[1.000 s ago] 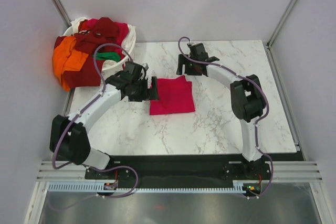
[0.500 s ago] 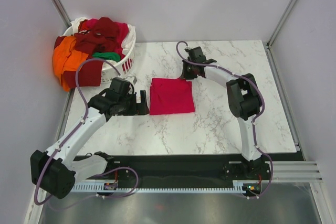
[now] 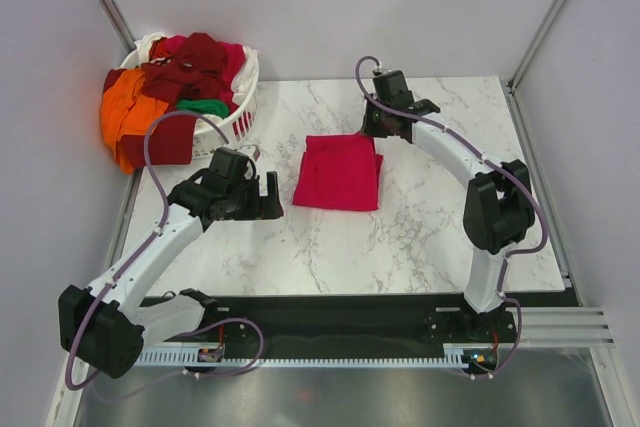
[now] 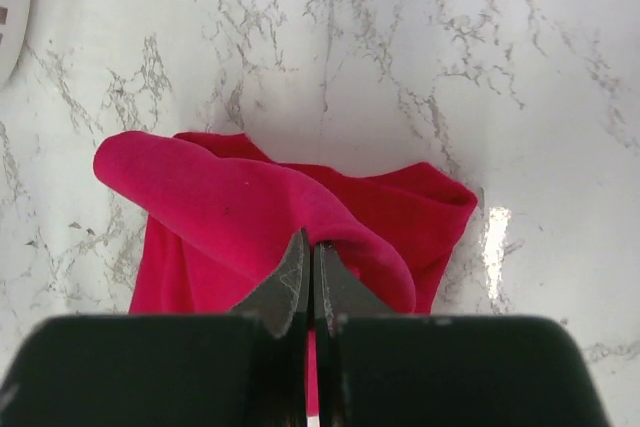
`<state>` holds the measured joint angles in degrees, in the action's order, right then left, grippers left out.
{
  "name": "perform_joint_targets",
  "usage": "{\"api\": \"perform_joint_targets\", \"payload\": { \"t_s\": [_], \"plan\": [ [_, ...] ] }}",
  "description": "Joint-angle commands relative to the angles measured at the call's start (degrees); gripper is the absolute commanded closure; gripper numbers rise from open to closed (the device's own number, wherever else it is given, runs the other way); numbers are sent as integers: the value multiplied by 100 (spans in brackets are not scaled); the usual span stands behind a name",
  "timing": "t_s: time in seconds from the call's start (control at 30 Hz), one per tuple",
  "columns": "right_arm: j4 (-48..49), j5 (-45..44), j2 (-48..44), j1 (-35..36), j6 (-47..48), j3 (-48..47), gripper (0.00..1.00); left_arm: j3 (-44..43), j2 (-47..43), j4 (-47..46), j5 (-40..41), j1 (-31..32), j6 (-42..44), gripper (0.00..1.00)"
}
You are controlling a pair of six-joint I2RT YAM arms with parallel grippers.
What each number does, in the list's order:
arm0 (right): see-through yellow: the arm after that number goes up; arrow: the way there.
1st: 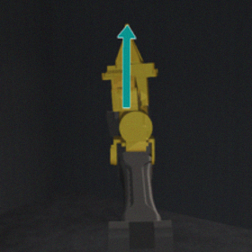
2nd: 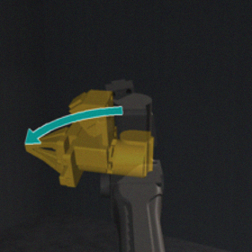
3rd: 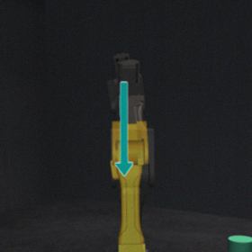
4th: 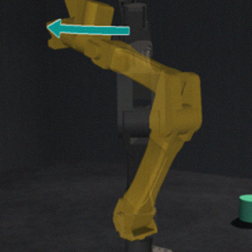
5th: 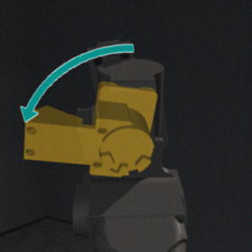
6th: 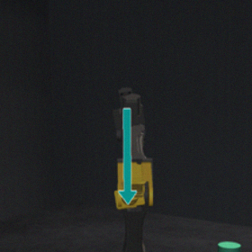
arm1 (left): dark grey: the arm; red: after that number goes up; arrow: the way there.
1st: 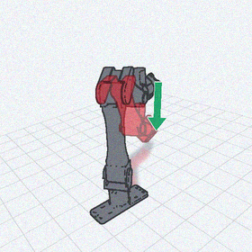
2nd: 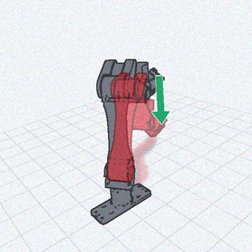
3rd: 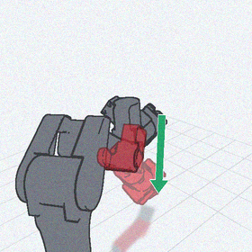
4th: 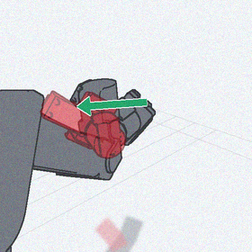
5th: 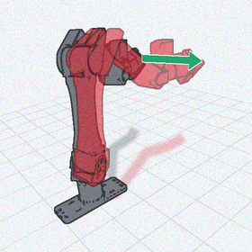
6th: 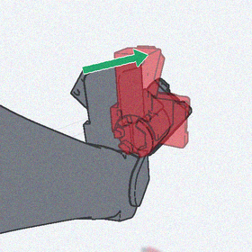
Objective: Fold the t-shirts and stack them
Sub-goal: Fold the tshirt
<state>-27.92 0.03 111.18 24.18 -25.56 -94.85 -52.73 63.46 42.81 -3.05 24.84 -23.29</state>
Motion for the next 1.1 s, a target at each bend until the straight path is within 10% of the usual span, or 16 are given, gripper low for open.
{"api": "perform_joint_targets", "payload": {
  "t_s": [0.0,0.1,0.23,0.27,0.63,0.9,1.07],
  "plan": [
    [-231,-574,-193,-10,-256,343,100,-105,96,-106,120,-6,53,0],
    [-231,-872,-149,-1,-484,730,83,-369,350,-185,59,-6,-70,0],
    [-231,-1802,-87,-98,-783,1301,6,-817,886,-657,-73,-6,-97,5],
    [-223,-1883,-70,-229,-801,1354,2,-1027,1192,-755,-82,-6,-80,7],
    [487,-1359,-1394,-520,-222,1802,5,-3716,4381,-1143,-573,-14,465,47],
    [1834,1815,-1047,-520,-221,1927,74,-5694,6230,-1108,-1356,-23,308,61],
    [2247,1667,-353,-642,-186,1760,80,-6354,6775,-1038,-1391,-84,158,61]
  ]
}}
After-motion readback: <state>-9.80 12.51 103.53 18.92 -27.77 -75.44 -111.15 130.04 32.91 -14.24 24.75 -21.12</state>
